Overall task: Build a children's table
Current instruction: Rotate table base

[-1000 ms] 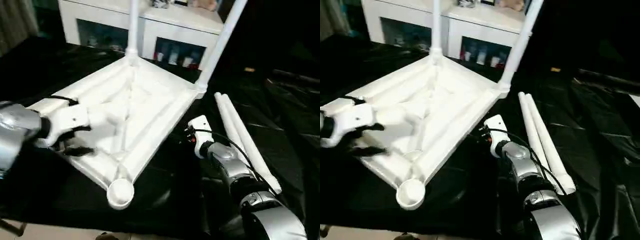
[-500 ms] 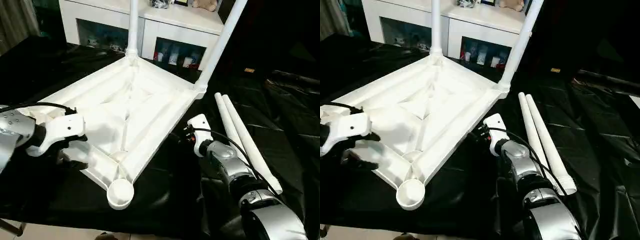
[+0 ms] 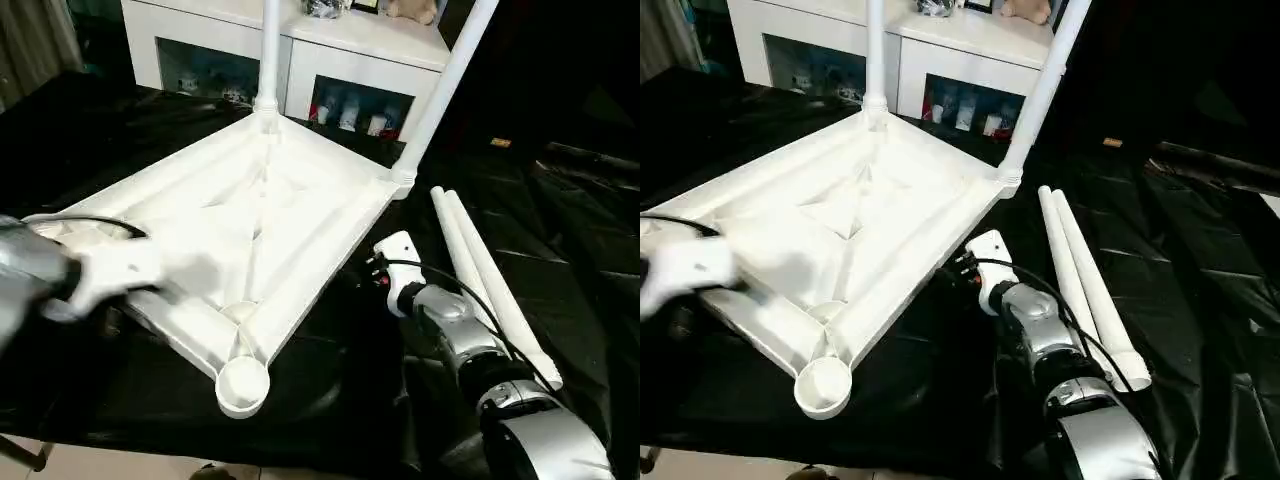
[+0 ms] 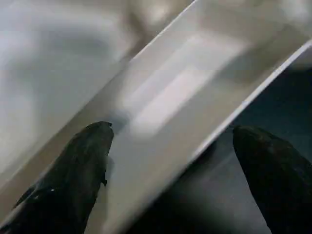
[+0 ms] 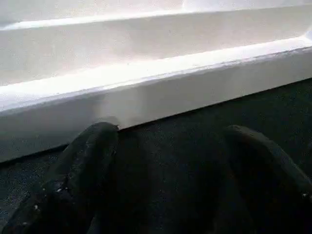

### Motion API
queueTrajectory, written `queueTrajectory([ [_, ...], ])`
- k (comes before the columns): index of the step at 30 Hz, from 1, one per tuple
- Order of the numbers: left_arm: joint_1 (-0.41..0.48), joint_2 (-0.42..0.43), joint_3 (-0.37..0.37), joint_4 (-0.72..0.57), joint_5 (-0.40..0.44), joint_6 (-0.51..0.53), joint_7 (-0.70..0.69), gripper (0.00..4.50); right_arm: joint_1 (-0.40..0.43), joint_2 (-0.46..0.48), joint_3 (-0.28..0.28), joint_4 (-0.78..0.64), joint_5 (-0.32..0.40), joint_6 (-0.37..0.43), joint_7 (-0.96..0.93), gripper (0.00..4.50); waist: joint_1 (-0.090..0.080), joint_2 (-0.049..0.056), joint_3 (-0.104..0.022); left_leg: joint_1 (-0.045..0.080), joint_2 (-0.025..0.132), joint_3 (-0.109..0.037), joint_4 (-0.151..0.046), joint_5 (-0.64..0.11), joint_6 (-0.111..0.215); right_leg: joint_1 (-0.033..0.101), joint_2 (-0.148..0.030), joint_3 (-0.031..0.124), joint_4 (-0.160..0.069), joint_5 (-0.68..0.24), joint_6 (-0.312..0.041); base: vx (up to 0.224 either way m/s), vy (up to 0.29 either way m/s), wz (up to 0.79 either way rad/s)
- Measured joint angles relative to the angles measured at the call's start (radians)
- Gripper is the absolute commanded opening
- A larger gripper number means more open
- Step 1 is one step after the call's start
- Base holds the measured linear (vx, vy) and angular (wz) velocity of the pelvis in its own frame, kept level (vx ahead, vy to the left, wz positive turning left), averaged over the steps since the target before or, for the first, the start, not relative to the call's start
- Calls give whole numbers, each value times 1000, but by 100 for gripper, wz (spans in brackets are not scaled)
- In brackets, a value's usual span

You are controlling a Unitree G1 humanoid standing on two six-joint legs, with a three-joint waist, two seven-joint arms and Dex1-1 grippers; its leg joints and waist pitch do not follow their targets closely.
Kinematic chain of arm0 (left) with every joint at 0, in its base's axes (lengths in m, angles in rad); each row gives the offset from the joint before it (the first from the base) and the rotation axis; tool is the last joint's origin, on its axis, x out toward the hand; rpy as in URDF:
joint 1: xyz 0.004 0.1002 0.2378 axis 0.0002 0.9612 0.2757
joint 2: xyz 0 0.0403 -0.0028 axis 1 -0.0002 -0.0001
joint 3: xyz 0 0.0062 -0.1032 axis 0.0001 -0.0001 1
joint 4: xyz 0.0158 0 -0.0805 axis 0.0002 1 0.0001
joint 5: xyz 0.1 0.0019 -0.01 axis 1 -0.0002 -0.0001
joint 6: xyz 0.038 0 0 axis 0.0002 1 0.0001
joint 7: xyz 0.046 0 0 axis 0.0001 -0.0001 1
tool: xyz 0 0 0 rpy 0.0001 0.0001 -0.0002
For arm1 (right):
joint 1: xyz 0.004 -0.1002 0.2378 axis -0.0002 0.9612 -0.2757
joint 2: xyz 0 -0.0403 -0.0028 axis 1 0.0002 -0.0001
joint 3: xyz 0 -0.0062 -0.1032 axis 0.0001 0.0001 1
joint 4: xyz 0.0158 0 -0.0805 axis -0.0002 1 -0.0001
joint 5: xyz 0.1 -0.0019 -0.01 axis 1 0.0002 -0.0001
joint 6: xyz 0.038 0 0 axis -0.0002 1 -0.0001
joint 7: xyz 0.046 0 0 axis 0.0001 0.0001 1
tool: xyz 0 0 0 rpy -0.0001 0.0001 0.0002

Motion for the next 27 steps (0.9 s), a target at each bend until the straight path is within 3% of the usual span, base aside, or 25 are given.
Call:
queueTrajectory([
  [5,9,-50,-56,-90,-33,49,-26,445,0,15,1,1,0,-1,16,387,-8,0,0,1,0,0,0,0,-1,0,0,0,3,0,0,0,0,0],
  [13,-9,-189,-133,-84,-33,75,-3,445,0,31,7,2,-6,-1,40,387,-14,0,0,3,1,-3,5,0,-1,-2,0,0,9,0,0,0,0,0],
  [22,-82,-377,-156,58,4,42,136,445,-1,52,6,1,-13,-2,51,387,-11,0,0,3,1,-3,7,1,-1,-4,0,0,12,1,-2,0,0,0],
  [27,-117,-447,-169,138,27,-43,196,445,-3,35,-10,1,-14,-2,49,387,-6,0,0,2,1,-3,7,1,-1,-4,0,0,11,1,-2,0,0,0],
])
